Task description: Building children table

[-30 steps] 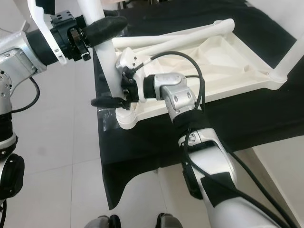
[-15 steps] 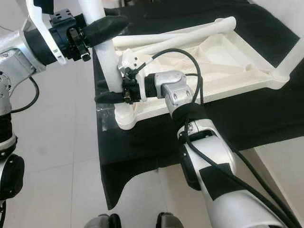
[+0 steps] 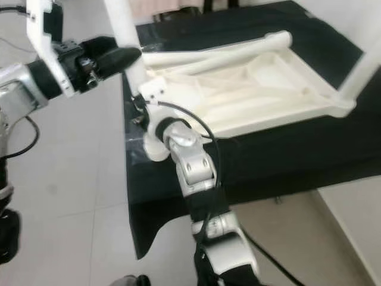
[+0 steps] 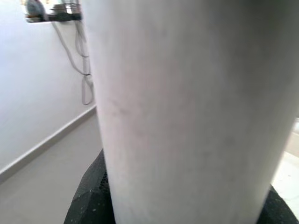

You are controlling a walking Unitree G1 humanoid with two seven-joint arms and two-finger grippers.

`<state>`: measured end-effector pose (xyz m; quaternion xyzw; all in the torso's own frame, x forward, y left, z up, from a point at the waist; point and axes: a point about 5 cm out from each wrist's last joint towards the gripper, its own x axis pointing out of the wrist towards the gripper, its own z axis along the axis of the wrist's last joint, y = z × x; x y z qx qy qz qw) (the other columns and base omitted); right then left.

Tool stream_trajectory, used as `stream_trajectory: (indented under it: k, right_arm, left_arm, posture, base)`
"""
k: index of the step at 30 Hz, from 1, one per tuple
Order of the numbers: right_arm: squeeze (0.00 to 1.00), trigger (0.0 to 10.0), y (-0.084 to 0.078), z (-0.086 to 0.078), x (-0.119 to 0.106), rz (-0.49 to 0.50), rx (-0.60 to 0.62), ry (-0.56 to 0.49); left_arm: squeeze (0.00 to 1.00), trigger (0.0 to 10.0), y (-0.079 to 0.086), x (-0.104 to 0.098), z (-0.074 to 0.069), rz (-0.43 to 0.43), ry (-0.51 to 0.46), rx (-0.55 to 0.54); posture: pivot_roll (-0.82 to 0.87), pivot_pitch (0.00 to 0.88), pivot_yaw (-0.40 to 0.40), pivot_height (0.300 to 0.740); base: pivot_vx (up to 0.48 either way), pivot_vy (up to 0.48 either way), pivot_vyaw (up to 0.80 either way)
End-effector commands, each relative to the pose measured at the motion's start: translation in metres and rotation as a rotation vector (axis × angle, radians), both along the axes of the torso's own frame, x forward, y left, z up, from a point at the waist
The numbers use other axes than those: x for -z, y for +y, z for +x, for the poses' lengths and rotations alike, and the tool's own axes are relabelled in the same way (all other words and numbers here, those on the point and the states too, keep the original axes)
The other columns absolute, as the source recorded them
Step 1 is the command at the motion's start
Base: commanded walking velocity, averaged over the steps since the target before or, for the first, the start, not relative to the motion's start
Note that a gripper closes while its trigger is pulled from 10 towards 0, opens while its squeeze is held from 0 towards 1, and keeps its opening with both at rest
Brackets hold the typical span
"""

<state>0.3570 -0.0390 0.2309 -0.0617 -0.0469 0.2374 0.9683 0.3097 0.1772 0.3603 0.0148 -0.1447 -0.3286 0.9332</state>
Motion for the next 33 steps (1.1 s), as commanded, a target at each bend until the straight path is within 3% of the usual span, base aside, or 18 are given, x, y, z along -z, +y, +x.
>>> stream_trajectory:
  k: [1,7,9,12,13,14,17,18,24,33]
  right_arm:
    - [0.0,0.0,-0.006,0.0,0.045,-0.017,0.066,0.178]
    - [0.0,0.0,0.001,-0.004,0.039,-0.017,0.115,0.177]
    - [0.0,0.0,0.004,-0.009,0.039,-0.013,0.139,0.183]
    - [0.0,0.0,0.005,-0.011,0.039,-0.01,0.145,0.185]
    - [0.0,6.4,0.004,-0.012,0.039,0.003,0.157,0.183]
    - [0.0,10.0,0.003,-0.012,0.038,0.013,0.162,0.181]
    - [0.0,10.0,0.002,-0.012,0.038,0.032,0.166,0.178]
    - [0.0,0.1,0.001,-0.012,0.037,0.048,0.167,0.171]
    - [0.0,0.0,-0.004,-0.014,0.034,0.144,0.179,0.16]
    - [0.0,0.0,-0.01,-0.018,0.035,0.19,0.183,0.152]
  left_arm:
    - [0.0,10.0,0.006,0.0,-0.005,0.015,-0.007,-0.04]
    - [0.0,10.0,0.023,0.0,-0.018,0.033,-0.025,-0.128]
    - [0.0,10.0,0.036,0.012,-0.029,0.025,0.005,-0.173]
    - [0.0,10.0,0.04,0.019,-0.034,0.021,0.024,-0.185]
    - [0.0,10.0,0.043,0.031,-0.04,0.035,0.056,-0.198]
    - [0.0,10.0,0.044,0.046,-0.046,0.054,0.097,-0.202]
    - [0.0,10.0,0.044,0.057,-0.05,0.069,0.13,-0.206]
    - [0.0,10.0,0.043,0.066,-0.053,0.077,0.159,-0.211]
    - [0.0,10.0,0.037,0.073,-0.056,0.066,0.185,-0.197]
    - [0.0,10.0,0.023,0.082,-0.061,0.082,0.21,-0.128]
  posture:
    - [0.05,0.177,0.034,0.74]
    - [0.06,0.168,0.021,0.74]
    - [0.07,0.165,0.014,0.74]
    - [0.07,0.165,0.014,0.74]
    - [0.08,0.164,0.014,0.74]
    - [0.08,0.164,0.015,0.74]
    - [0.08,0.164,0.016,0.74]
    - [0.08,0.164,0.019,0.74]
    - [0.09,0.162,0.033,0.74]
    - [0.08,0.164,0.04,0.74]
  base:
    - [0.0,0.0,0.0]
    - [0.0,0.0,0.0]
    - [0.0,0.0,0.0]
    - [0.0,0.0,0.0]
    - [0.0,0.0,0.0]
    - [0.0,0.0,0.0]
    - [0.0,0.0,0.0]
    - [0.0,0.0,0.0]
    - [0.0,0.0,0.0]
    - [0.0,0.0,0.0]
